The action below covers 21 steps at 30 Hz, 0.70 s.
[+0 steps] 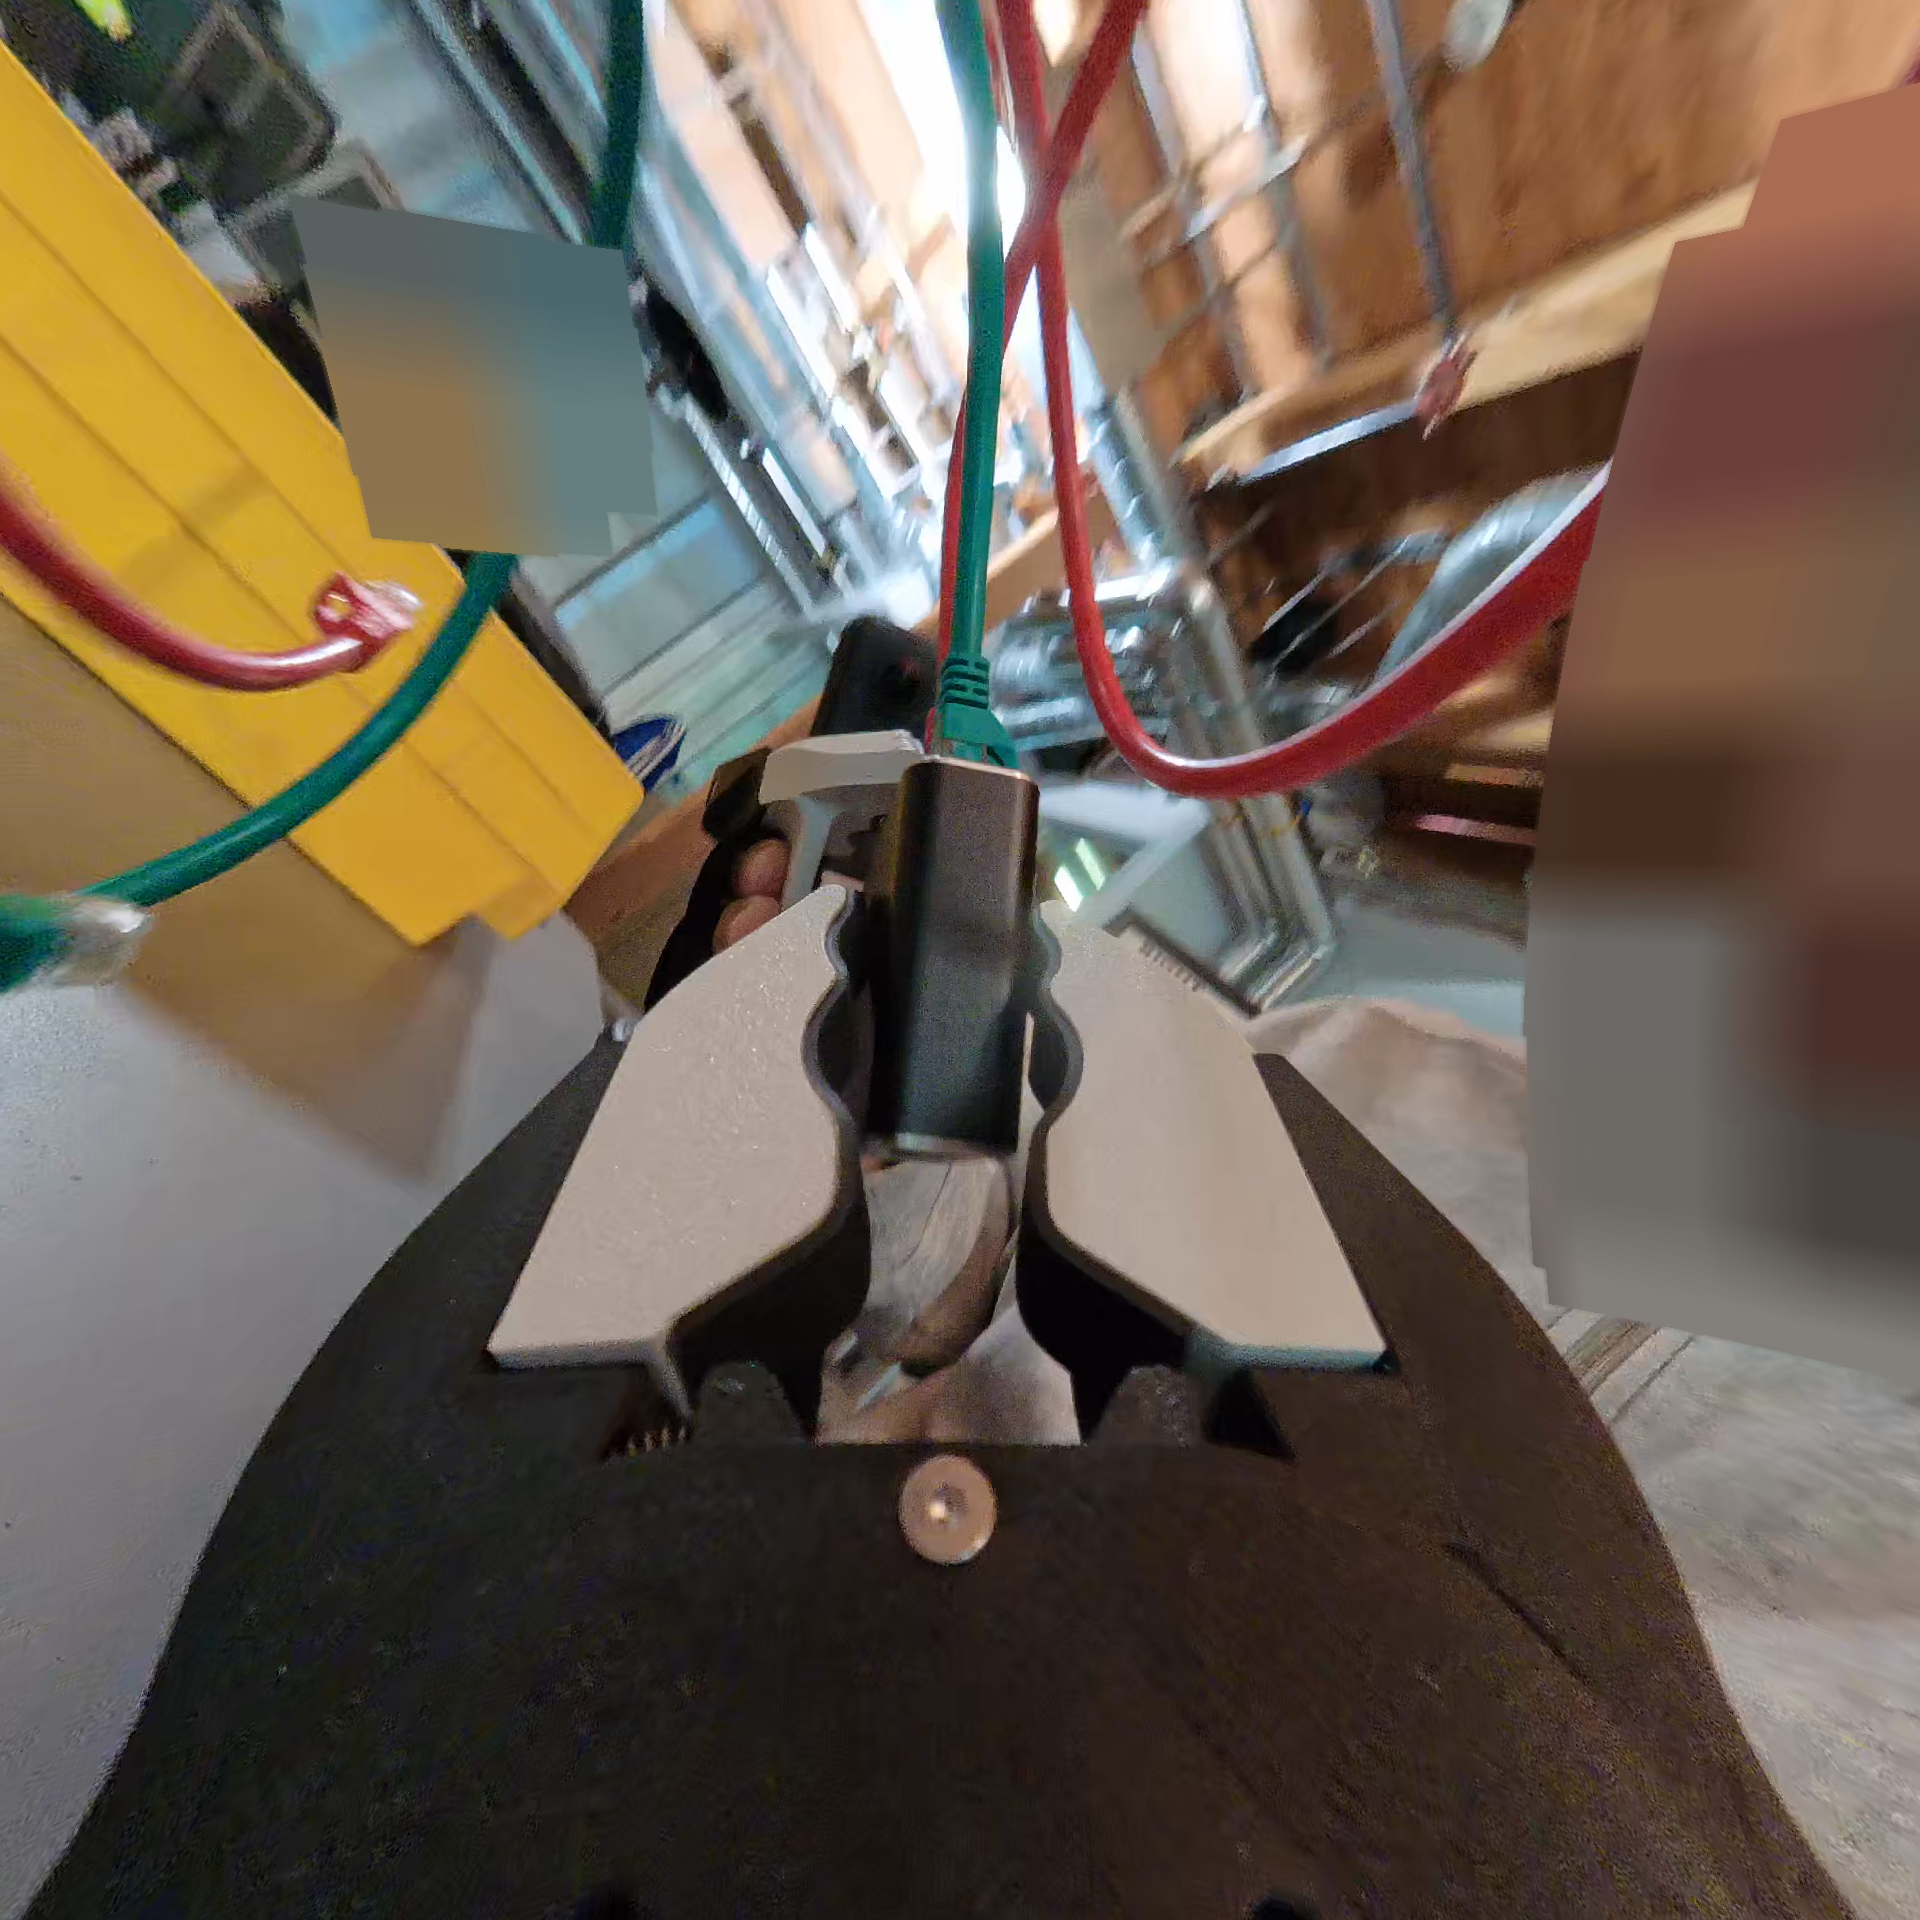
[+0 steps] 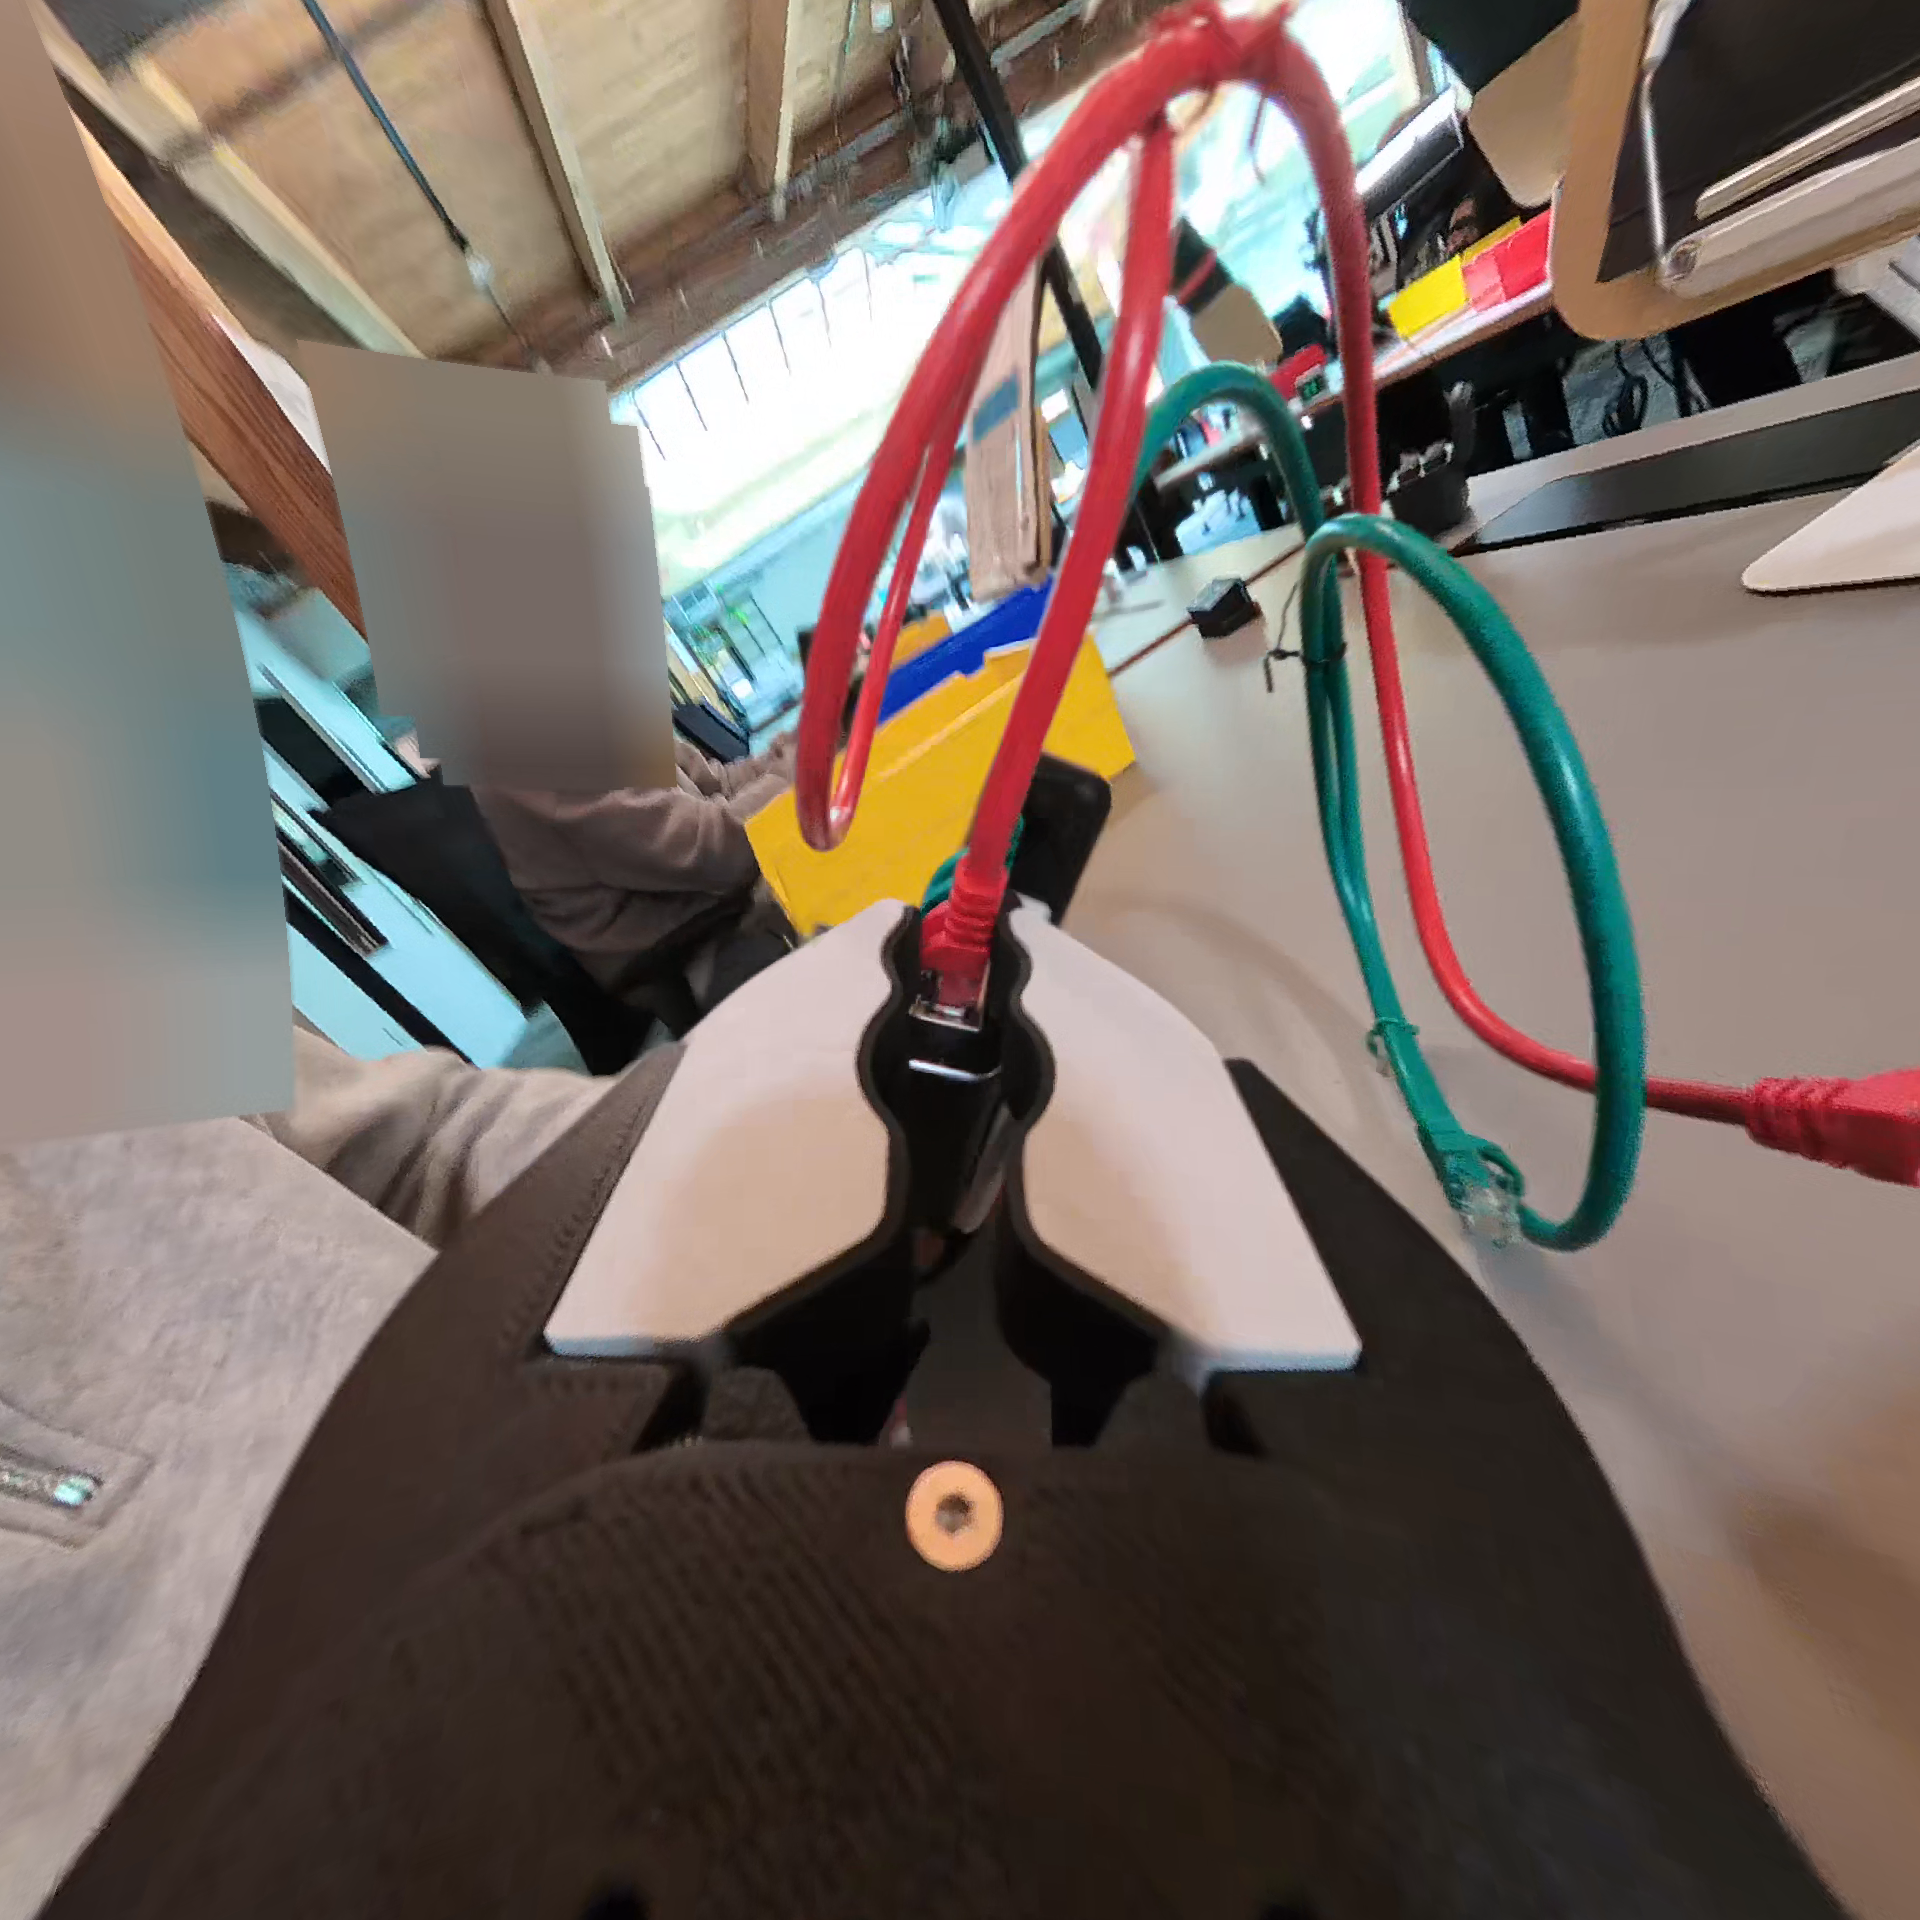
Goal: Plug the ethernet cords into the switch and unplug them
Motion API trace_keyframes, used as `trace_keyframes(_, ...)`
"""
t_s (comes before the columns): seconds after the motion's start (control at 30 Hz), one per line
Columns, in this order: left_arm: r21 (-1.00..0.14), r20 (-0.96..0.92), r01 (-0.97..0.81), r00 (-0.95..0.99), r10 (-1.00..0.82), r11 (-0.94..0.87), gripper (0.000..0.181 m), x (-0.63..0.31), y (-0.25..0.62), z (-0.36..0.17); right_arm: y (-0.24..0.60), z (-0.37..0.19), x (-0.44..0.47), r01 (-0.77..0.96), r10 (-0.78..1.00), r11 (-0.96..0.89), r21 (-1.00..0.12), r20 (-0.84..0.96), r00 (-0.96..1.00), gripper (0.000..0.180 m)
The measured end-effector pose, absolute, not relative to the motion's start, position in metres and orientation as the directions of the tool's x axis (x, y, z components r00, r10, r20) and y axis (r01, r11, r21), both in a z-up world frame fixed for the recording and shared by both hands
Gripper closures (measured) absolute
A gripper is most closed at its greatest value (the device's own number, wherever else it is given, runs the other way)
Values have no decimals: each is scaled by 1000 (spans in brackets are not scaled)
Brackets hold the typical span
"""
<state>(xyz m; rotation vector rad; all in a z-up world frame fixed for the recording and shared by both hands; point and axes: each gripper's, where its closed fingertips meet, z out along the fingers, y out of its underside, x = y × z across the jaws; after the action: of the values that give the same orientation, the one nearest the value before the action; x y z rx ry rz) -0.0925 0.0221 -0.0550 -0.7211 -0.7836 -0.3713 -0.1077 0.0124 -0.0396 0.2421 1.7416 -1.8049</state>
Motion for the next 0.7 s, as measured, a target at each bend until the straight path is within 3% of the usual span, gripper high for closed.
trace_keyframes(0.1, -410, 771, 537, 636, -34, 737, 126, -98, 26, -62, 18, -32, -124, 672, -327, -17, -740, -632, -703, 168)
trace_keyframes(0.2, -406, 777, 582, 625, -69, 704, 111, -96, 53, -64, 19, -27, -126, 722, -362, -58, -689, -660, -658, 167)
trace_keyframes(0.47, -301, 749, 469, 655, -98, 830, 151, -95, 34, -56, 13, -25, -118, 664, -314, -166, -729, -599, -736, 167)
trace_keyframes(0.7, -375, 737, 296, 670, 89, 879, 156, -98, -11, -52, 4, -43, -114, 684, -293, -90, -724, -637, -713, 168)
